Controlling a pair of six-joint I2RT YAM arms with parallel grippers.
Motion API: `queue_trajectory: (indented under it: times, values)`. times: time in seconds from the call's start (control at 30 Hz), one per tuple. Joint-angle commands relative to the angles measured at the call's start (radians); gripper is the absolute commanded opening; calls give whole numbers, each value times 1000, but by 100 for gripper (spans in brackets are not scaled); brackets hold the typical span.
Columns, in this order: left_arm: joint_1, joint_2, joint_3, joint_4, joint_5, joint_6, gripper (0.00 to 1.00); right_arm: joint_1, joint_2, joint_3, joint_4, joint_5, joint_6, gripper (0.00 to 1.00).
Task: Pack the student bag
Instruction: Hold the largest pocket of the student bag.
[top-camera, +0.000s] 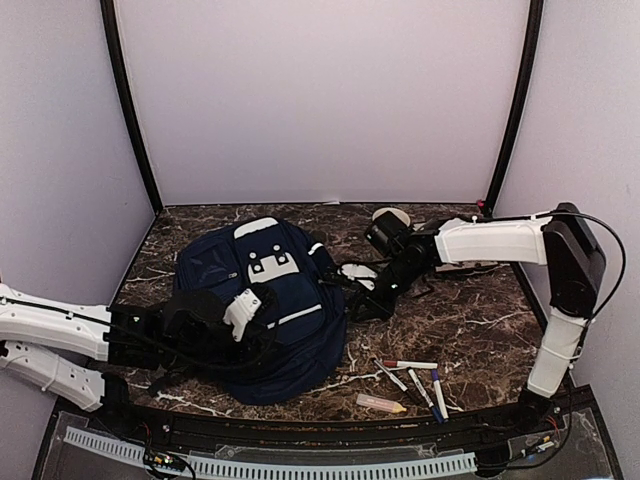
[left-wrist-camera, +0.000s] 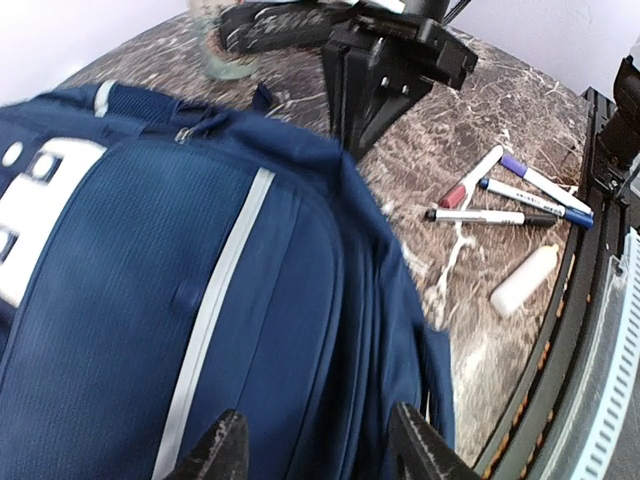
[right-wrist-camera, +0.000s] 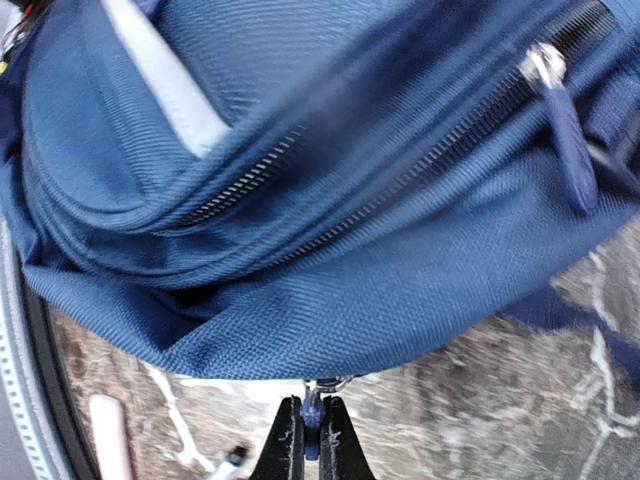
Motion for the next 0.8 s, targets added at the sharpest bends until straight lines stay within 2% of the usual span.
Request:
queue_trajectory:
  times: [0.0, 0.1, 0.2, 0.3, 0.47, 0.5, 0.67, 0.77]
  values:
    - [-4, 193, 127, 172, 39, 101, 51, 36, -49, -7, -7, -60, 29, 0]
    - [-4, 347, 214, 204, 42, 128, 52, 42, -57, -11, -6, -76, 40, 0]
    - [-4, 444, 293, 170, -25, 133, 52, 47, -71, -24, -2, -83, 45, 0]
    - [-4, 491, 320, 140, -67, 141, 52, 48, -83, -43, 4, -91, 49, 0]
    - [-4, 508, 296, 225, -6, 143, 51, 47, -78, -51, 11, -106, 56, 0]
    - [-4, 513, 298, 234, 6, 143, 47, 48, -75, -49, 12, -110, 56, 0]
    - [-4, 564, 337, 210, 31, 162, 16, 43, -53, -34, 7, -114, 53, 0]
    - [-4, 566, 337, 209, 40, 160, 6, 30, -37, -17, 2, -102, 54, 0]
